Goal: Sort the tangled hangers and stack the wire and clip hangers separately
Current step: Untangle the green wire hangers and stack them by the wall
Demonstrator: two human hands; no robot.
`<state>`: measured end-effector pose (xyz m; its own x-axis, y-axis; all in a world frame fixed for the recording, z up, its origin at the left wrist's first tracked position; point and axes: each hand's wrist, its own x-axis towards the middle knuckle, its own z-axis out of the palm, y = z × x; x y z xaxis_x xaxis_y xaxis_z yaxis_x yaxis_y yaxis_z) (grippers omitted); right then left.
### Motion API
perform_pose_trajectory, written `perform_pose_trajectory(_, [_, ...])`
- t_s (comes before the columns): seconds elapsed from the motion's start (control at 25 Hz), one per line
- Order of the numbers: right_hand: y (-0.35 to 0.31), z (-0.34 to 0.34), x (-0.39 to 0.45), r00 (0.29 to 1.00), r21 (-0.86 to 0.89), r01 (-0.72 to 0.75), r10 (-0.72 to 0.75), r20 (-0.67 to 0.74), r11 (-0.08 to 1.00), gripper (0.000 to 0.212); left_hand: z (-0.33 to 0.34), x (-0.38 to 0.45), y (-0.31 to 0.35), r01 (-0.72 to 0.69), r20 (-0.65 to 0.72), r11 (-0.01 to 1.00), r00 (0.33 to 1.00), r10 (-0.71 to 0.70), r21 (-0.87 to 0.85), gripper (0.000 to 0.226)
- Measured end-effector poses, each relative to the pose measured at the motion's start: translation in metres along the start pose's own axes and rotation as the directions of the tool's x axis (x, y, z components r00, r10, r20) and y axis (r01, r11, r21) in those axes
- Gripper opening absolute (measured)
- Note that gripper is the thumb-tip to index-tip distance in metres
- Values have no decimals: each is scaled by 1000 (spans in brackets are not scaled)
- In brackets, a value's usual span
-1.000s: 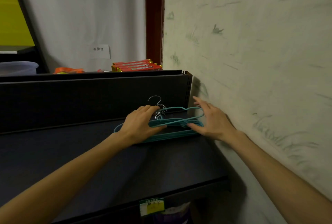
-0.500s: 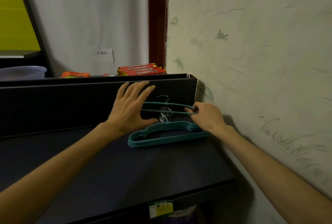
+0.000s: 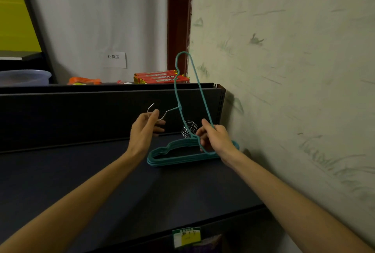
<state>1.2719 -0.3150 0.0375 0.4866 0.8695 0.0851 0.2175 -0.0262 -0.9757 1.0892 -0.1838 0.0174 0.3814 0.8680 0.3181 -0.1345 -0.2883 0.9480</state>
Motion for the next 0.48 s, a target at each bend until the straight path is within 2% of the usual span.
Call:
perform_pose_trajectory(0.08, [3,5,-6,1000,66,-31,30,6,997,47,5,1,4,81,116,994,991,-73,-68,42])
perform_pose_trajectory(0.16, [3,8,-12,998,91,-21,16,55,996,41,13,-1,9,169,270,984,952,-147,-60,40])
perform_pose_trajectory(0.24, [1,11,-18,984,112,-9,-11,176,994,30,20,-2,8,137,358,990,926,-120,-22,33])
perform_pose_trajectory(0.36, [-1,13,-23,946,44,-28,13,324,999,25,25,0,3,55,354,997,933,-71,54,23])
perform_pose_trajectory(0.4, [-1,11,-22,951,19,-20,13,308,1000,24,25,2,1,55,337,997,939,-72,59,24])
perform_pose_trajectory(0.44, [0,7,-17,973,42,-10,0,229,999,22,24,6,0,58,323,996,943,-76,65,25])
perform_pose_trajectory(0.48, [1,-1,-11,996,123,-9,-1,85,992,22,22,11,-2,29,310,994,949,-62,110,26])
